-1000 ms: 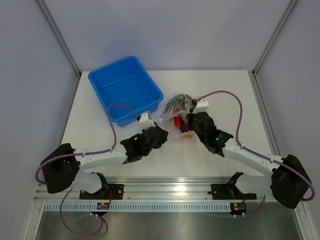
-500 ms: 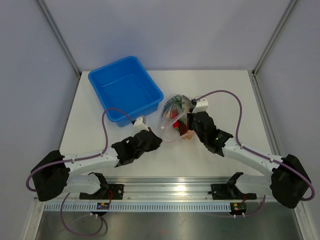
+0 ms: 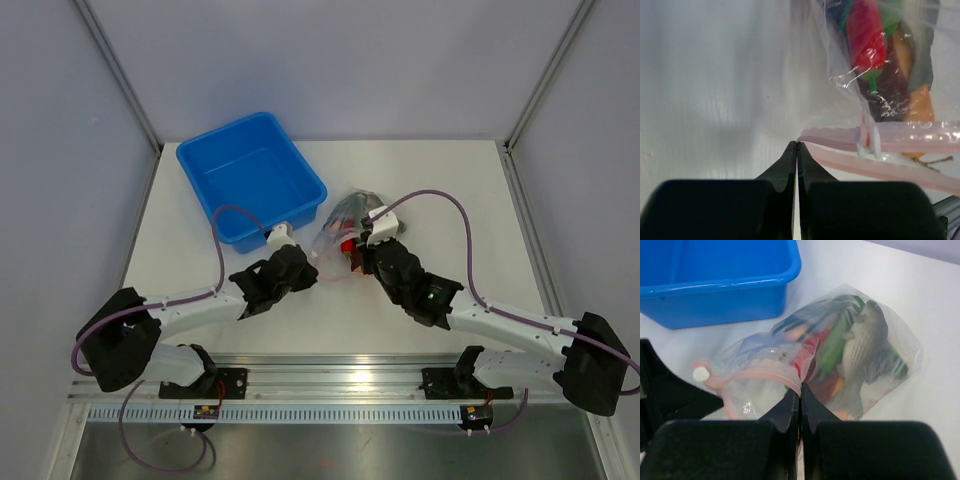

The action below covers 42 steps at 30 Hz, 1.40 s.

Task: Open the zip-top bag and remove the fake food
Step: Open the zipper of the food storage bag at the center of the board.

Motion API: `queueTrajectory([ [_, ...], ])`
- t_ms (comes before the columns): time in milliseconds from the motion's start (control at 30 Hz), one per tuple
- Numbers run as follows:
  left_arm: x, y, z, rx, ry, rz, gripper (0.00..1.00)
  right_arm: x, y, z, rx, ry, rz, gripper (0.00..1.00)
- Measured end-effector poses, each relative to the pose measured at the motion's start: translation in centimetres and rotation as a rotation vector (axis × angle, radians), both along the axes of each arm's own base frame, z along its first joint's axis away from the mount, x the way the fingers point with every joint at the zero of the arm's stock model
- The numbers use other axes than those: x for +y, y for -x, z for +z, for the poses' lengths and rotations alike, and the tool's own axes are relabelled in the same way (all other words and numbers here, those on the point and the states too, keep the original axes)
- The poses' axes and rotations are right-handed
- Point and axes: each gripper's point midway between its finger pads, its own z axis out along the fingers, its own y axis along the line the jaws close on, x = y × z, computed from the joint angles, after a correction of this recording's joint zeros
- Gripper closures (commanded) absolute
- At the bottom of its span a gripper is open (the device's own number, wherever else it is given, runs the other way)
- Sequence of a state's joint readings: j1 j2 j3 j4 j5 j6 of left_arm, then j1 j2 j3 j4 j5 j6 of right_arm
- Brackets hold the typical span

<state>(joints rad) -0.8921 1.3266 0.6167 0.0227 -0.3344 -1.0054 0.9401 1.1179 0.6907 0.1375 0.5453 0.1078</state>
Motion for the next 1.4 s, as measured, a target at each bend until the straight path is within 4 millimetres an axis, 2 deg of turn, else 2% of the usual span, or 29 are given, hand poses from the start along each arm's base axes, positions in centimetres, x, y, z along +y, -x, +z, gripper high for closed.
queueTrajectory([
  [100,0.5,-1.0,0.5,-0.007,-0.002,0.011,1.00,0.6,0.5,0.0,-0.020,0.032,0.014,0.88],
  [133,0.8,-1.3,0.6,-0.011,-0.007,0.015,1.00,0.7,0.6,0.0,-0.024,0.040,0.019,0.68],
  [200,1.3,-1.3,0.5,-0.011,-0.023,0.015,1.00,0.9,0.7,0.3,-0.037,0.038,0.028,0.45],
  [233,1.5,-1.2,0.5,-0.009,-0.033,0.012,1.00,1.0,0.8,0.6,-0.045,0.036,0.031,0.36],
  [267,1.8,-1.1,0.7,-0.010,-0.038,0.012,1.00,0.9,0.8,0.9,-0.055,0.030,0.033,0.35],
  [367,2.4,-0.9,1.4,-0.027,-0.033,0.010,1.00,0.2,1.2,2.2,-0.091,-0.006,0.029,0.30],
  [500,3.5,-0.5,1.8,-0.039,-0.037,0.015,0.99,-1.3,1.4,4.5,-0.134,-0.073,-0.019,0.29],
  [600,4.0,-0.2,1.7,-0.040,-0.047,0.012,0.92,-2.1,0.8,4.8,-0.121,-0.089,-0.061,0.28],
  [700,4.5,0.1,1.6,-0.040,-0.070,0.006,0.76,-3.3,-1.2,4.5,-0.062,-0.092,-0.124,0.27],
  [733,4.7,0.2,1.7,-0.041,-0.079,0.006,0.64,-3.7,-1.8,4.4,-0.044,-0.096,-0.142,0.27],
  [767,4.9,0.3,1.7,-0.043,-0.088,0.004,0.59,-4.6,-2.8,4.2,-0.019,-0.102,-0.173,0.27],
  [833,5.4,0.4,1.8,-0.050,-0.095,0.011,0.52,-6.0,-4.5,3.5,0.037,-0.111,-0.223,0.26],
  [867,5.6,0.6,1.9,-0.054,-0.096,0.013,0.42,-6.4,-5.1,3.0,0.065,-0.108,-0.242,0.26],
  [967,6.3,1.2,2.0,-0.070,-0.085,0.011,0.35,-6.2,-6.0,1.5,0.138,-0.099,-0.244,0.27],
  [1067,6.7,1.9,2.0,-0.090,-0.055,-0.002,0.33,-6.6,-7.2,-0.3,0.224,-0.107,-0.251,0.27],
  [1200,6.2,2.5,1.9,-0.115,-0.009,-0.033,0.33,-10.1,-9.7,-2.7,0.330,-0.184,-0.332,0.23],
  [1300,4.9,3.1,2.2,-0.137,0.005,-0.075,0.32,-12.2,-10.7,-4.5,0.401,-0.245,-0.376,0.22],
  [1400,3.4,3.9,2.9,-0.184,0.019,-0.125,0.31,-12.0,-11.0,-6.2,0.459,-0.265,-0.363,0.26],
])
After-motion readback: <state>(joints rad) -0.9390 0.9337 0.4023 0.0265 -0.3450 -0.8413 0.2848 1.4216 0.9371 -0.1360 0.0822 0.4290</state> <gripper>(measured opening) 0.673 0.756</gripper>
